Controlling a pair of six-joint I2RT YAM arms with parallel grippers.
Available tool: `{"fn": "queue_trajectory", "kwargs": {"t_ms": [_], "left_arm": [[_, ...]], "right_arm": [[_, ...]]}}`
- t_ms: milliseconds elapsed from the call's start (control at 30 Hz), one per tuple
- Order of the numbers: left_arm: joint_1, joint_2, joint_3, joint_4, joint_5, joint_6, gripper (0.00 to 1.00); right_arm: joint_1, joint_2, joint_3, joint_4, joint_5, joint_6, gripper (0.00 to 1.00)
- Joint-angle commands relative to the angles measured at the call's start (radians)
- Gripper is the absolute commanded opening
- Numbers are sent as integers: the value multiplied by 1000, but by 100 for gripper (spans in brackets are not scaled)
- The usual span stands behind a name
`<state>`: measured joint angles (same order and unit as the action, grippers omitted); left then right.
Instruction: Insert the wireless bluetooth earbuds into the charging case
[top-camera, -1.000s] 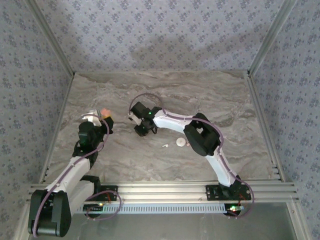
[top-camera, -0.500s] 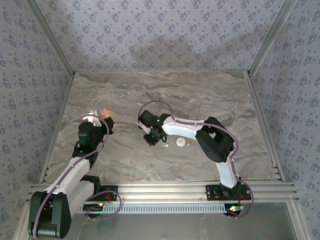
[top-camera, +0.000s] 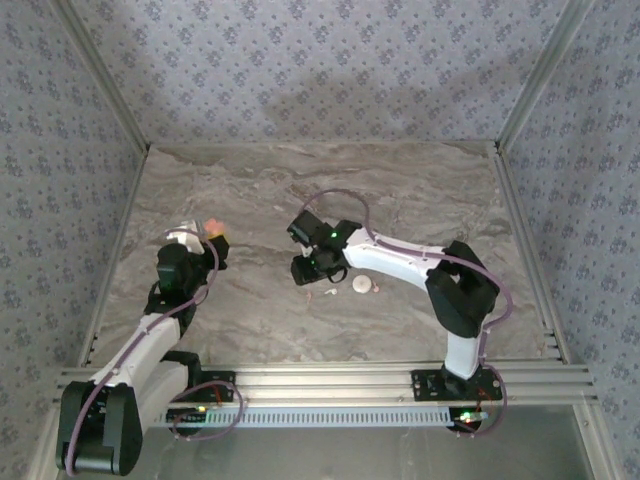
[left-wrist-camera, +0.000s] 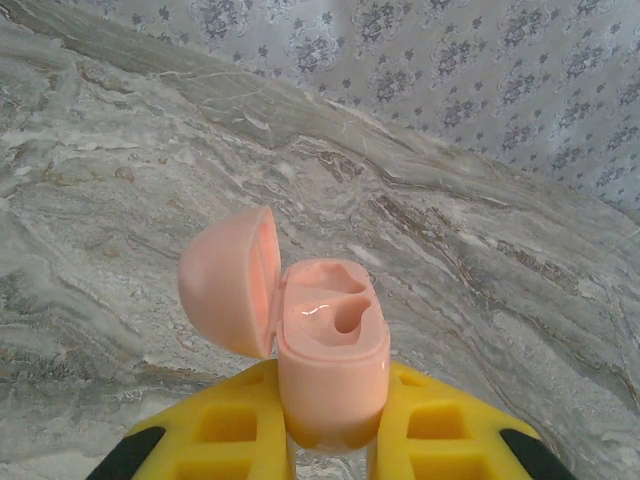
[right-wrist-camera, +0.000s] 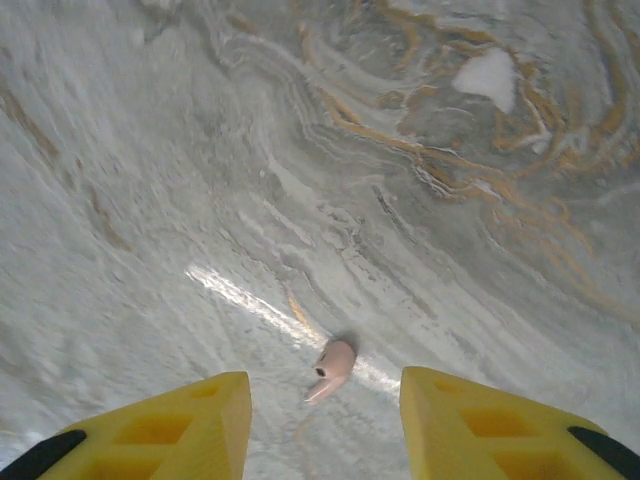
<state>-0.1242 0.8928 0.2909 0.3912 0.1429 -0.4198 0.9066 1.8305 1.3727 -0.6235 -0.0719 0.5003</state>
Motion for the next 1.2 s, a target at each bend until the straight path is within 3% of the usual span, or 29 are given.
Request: {"fn": "queue_trajectory", "kwargs": {"t_ms": [0,367,1167], "left_arm": [[6,-2,27,0,18,12,16],[5,17,39,3,24,12,16],[5,26,42,6,26,14,16]], "right_arm": [[-3,-14,-9,-76,-52,246,43],[12,107,71,-191,-95,370,41],[22,234,161,-199,-112,353,34]]}}
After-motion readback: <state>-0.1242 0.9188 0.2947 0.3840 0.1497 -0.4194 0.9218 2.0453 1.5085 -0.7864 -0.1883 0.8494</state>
